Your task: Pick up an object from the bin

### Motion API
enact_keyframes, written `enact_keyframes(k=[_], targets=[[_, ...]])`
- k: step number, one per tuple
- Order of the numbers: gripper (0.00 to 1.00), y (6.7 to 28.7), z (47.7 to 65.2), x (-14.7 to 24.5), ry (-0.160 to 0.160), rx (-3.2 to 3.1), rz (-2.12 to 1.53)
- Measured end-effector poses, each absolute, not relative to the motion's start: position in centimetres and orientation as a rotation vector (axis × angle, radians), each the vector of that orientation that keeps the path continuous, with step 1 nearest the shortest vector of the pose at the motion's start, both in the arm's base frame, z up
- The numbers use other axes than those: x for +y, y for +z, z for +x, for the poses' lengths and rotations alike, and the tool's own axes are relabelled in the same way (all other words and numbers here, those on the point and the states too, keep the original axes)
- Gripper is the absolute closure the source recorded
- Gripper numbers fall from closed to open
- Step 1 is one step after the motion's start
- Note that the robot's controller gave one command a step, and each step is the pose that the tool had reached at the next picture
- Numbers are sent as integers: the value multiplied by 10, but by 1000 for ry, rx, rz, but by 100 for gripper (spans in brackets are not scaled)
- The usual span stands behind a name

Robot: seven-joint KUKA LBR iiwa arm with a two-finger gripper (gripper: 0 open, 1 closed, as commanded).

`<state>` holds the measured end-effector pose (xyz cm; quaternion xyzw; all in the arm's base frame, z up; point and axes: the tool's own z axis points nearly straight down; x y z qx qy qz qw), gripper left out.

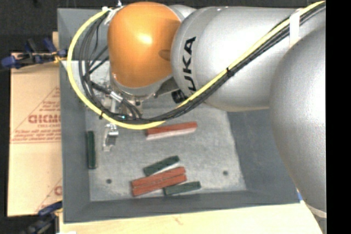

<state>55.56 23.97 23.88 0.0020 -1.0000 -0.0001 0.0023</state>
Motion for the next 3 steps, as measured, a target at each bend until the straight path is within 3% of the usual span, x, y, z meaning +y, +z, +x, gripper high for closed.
enact_keyframes(k=[1,2,3], targets=[[0,244,557,238,-3,-3145,0],[0,188,521,223,-5,-3148,27],[0,124,500,199,-3,-3144,96]])
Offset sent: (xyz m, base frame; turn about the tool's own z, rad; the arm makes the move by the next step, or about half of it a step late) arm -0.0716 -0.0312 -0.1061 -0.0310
